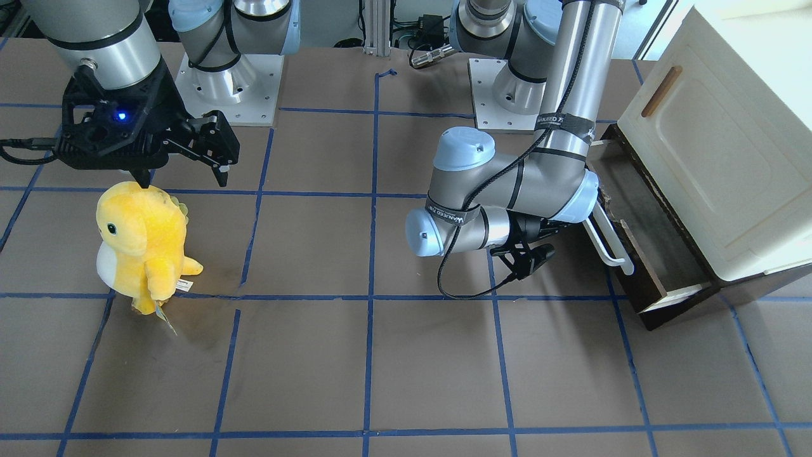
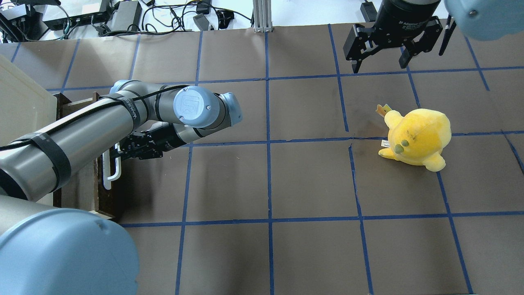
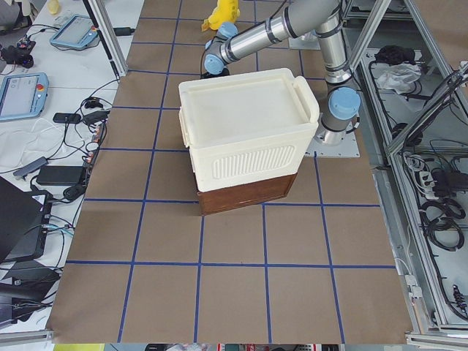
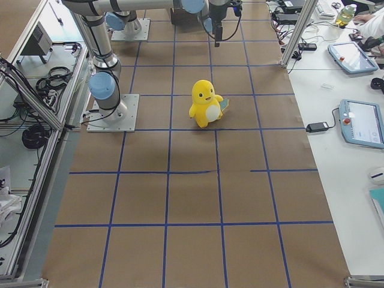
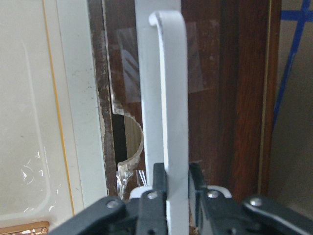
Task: Pull drawer sideways
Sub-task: 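Keep pulling the handle with the left gripper to open the drawer wider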
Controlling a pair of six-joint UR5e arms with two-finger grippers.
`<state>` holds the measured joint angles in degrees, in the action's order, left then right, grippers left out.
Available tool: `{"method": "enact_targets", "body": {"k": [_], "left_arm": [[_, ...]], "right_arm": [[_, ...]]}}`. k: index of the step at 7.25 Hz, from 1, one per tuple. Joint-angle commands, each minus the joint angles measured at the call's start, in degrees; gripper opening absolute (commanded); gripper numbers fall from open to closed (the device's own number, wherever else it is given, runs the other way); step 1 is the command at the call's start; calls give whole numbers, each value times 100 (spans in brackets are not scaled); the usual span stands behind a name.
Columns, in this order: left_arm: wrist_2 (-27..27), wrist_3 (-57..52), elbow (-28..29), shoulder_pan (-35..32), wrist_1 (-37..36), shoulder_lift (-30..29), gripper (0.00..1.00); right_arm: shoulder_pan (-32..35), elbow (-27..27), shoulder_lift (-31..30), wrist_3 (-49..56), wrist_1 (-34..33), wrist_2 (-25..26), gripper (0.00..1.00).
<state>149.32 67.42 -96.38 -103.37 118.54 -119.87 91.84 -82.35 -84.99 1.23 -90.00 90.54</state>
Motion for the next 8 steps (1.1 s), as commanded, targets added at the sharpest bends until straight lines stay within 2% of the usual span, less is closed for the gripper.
{"method": "enact_targets", "body": {"k": [1, 5, 6, 7, 8], "left_arm": [[-61, -1, 22, -121, -24, -45, 13], [-79, -1, 49, -157, -94, -54, 17], [-79, -1, 49, -166, -86, -54, 29], [-79, -36, 58, -166, -94, -46, 30], [-79, -53, 58, -166, -86, -28, 48]], "right_arm": [[0, 0, 0, 0, 0, -2, 100], [0, 0, 0, 0, 0, -2, 100], [0, 0, 0, 0, 0, -2, 100], [0, 0, 0, 0, 0, -2, 100], [0, 0, 0, 0, 0, -2, 100]]}}
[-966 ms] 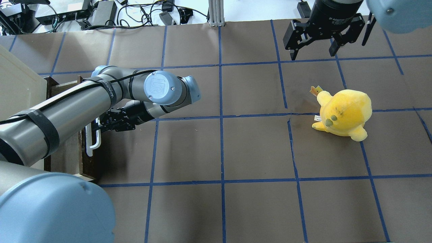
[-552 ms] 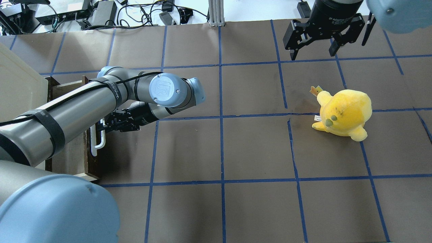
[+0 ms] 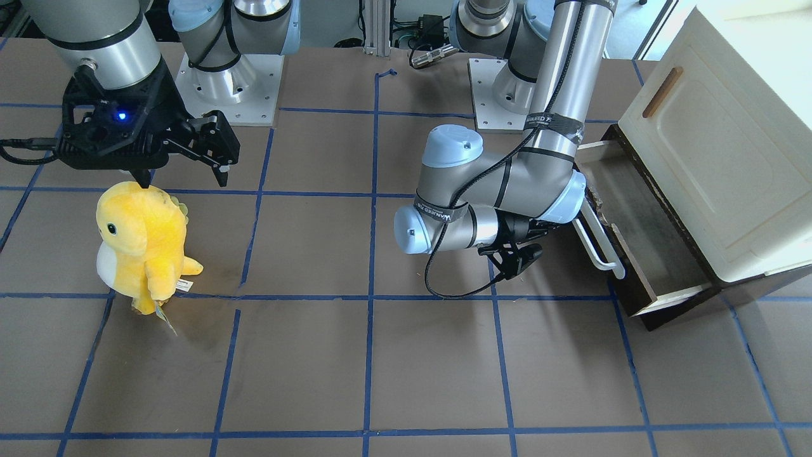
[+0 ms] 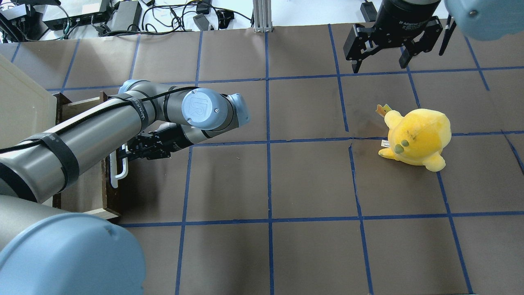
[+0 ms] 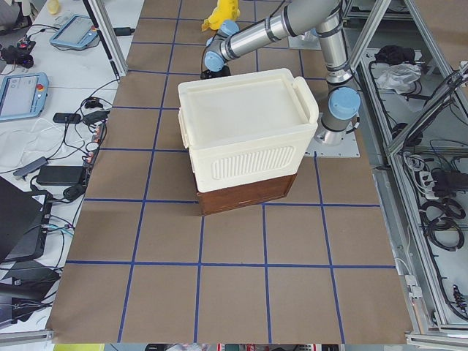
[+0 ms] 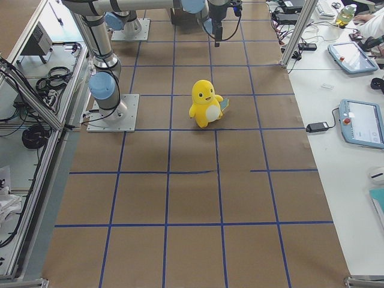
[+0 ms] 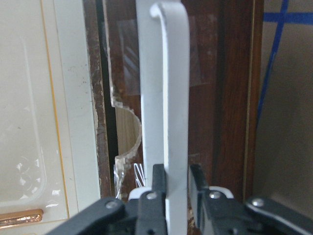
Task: Pull drawer sideways
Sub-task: 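Keep pulling the handle with the left gripper to open the drawer wider, then open the left gripper and release the white handle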
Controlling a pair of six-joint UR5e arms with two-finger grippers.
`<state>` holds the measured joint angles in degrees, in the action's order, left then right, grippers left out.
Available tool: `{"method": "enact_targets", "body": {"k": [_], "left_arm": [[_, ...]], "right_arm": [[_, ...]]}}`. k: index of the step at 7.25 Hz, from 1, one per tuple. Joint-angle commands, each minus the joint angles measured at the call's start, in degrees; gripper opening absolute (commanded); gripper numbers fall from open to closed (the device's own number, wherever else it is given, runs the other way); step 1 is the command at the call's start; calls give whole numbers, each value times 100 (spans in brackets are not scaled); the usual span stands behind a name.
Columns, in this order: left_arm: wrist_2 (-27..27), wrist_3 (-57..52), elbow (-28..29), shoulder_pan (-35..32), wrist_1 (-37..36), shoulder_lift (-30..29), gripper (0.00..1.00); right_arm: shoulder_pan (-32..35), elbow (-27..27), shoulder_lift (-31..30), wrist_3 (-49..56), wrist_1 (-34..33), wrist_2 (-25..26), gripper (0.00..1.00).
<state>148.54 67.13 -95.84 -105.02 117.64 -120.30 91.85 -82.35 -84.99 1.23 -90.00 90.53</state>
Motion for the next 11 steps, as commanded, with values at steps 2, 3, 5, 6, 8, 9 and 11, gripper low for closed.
{"method": "enact_targets", "body": {"k": [2, 3, 5, 6, 8, 9, 11], "left_arm": [[-18, -86, 12, -1, 5, 68, 100], [-192, -86, 21, -1, -4, 138, 100], [-839, -1264, 397, 8, -4, 453, 100], [-1088, -1977, 712, 51, -13, 629, 100], [-2077, -3426, 1354, 139, -292, 1181, 100], [-2562, -4339, 1688, 174, -442, 1532, 100], [-3974, -4840, 1762, 410, -969, 2113, 100]], "right_arm": [[0, 0, 0, 0, 0, 0, 100], [0, 0, 0, 0, 0, 0, 100], [0, 0, 0, 0, 0, 0, 100], [0, 0, 0, 9, 0, 0, 100], [0, 0, 0, 0, 0, 0, 100], [0, 0, 0, 0, 0, 0, 100], [0, 0, 0, 0, 0, 0, 100]]}}
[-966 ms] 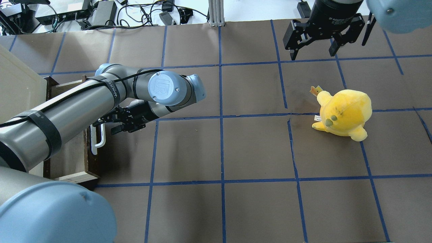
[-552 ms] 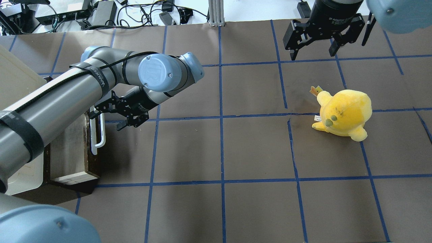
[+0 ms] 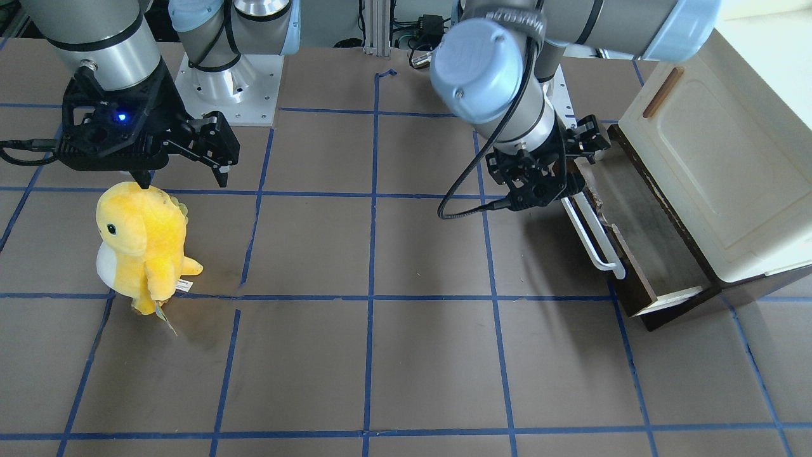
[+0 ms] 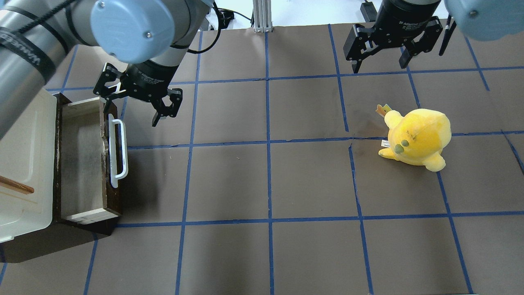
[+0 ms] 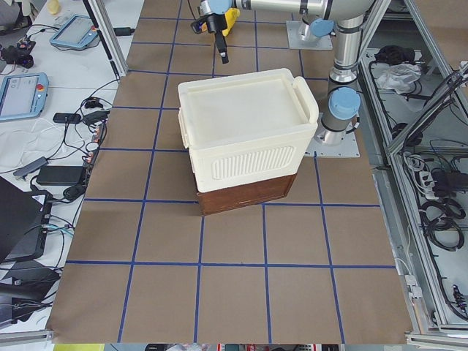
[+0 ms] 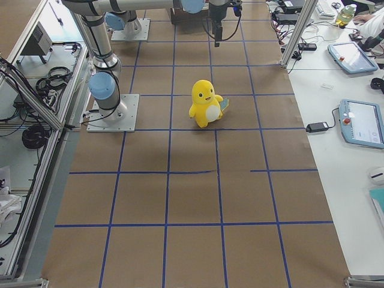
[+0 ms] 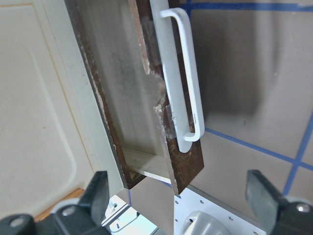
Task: Pull drawer sideways
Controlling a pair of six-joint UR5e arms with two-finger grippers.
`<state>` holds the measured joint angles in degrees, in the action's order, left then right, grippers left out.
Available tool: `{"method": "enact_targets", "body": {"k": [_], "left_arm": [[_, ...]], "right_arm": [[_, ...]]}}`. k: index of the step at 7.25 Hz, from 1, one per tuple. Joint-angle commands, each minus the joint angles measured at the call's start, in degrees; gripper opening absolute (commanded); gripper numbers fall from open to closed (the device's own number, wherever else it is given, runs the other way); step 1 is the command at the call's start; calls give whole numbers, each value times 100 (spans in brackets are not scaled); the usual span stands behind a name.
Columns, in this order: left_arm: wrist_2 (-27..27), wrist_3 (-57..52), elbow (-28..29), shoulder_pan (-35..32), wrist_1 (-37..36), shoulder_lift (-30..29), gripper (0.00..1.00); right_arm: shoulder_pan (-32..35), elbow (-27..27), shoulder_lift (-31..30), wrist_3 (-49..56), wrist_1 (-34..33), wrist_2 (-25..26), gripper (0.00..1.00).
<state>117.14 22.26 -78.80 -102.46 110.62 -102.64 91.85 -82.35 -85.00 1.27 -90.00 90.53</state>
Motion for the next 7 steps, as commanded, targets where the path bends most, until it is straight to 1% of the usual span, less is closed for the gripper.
{"method": "enact_targets", "body": {"k": [1, 2, 3, 4, 5, 6, 7], "left_arm": [[-1181, -589, 49, 278, -304, 507, 100], [-1890, -826, 5, 349, -357, 656, 100], [-2027, -1177, -74, 541, -357, 762, 100], [-2168, -1676, -292, 700, -462, 955, 100], [-2413, -1751, -590, 727, -1133, 1113, 100], [-2450, -1647, -819, 693, -1531, 1211, 100], [-2459, -1446, -865, 693, -1561, 1238, 100]], "right_arm": [[0, 0, 1, -4, 0, 0, 100], [0, 0, 1, -4, 0, 0, 100], [0, 0, 1, -4, 0, 0, 100], [0, 0, 1, -4, 0, 0, 100], [0, 0, 1, -4, 0, 0, 100], [0, 0, 1, -4, 0, 0, 100], [0, 0, 1, -4, 0, 0, 100]]}}
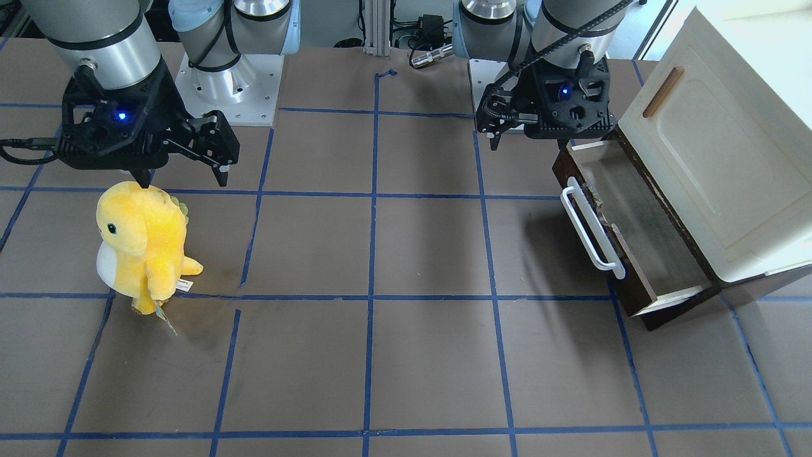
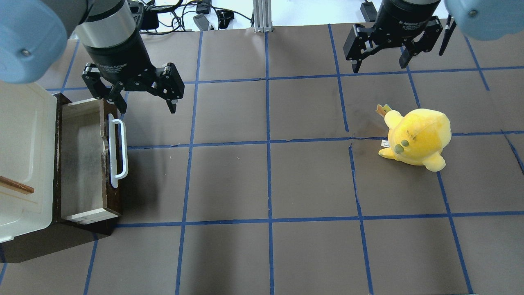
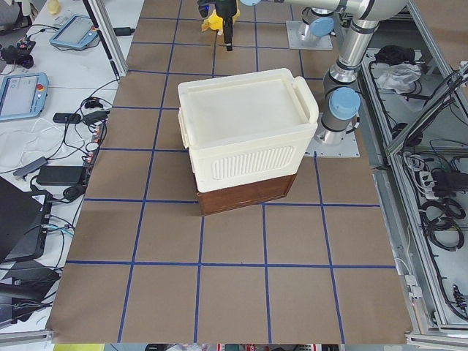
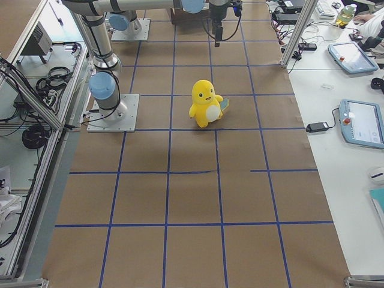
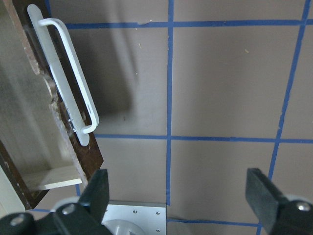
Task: Pull drawer sideways
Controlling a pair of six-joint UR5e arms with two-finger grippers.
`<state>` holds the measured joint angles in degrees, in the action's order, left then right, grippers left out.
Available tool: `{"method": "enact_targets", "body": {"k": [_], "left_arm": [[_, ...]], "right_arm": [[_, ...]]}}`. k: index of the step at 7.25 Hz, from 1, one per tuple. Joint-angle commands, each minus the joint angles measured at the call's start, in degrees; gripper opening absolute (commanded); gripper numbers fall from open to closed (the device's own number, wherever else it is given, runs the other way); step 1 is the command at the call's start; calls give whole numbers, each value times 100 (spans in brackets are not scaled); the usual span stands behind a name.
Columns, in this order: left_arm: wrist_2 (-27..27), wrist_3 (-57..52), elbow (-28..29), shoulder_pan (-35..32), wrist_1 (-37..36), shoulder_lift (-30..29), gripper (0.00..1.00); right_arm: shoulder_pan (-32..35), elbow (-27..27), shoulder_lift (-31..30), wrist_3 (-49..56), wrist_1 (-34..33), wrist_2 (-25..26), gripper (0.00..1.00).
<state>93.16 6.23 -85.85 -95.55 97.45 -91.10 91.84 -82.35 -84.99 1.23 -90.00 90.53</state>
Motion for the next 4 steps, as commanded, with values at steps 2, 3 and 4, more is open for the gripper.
{"method": "enact_targets", "body": {"k": [2, 3, 4], "left_arm": [[-289, 508, -125, 28, -244, 92, 100], [-289, 494, -142, 19, -244, 101, 100], [-281, 476, -151, 19, -244, 93, 100]], "right_arm": [[0, 0, 0, 0, 0, 0, 100], [0, 0, 0, 0, 0, 0, 100], [0, 0, 0, 0, 0, 0, 100]]}}
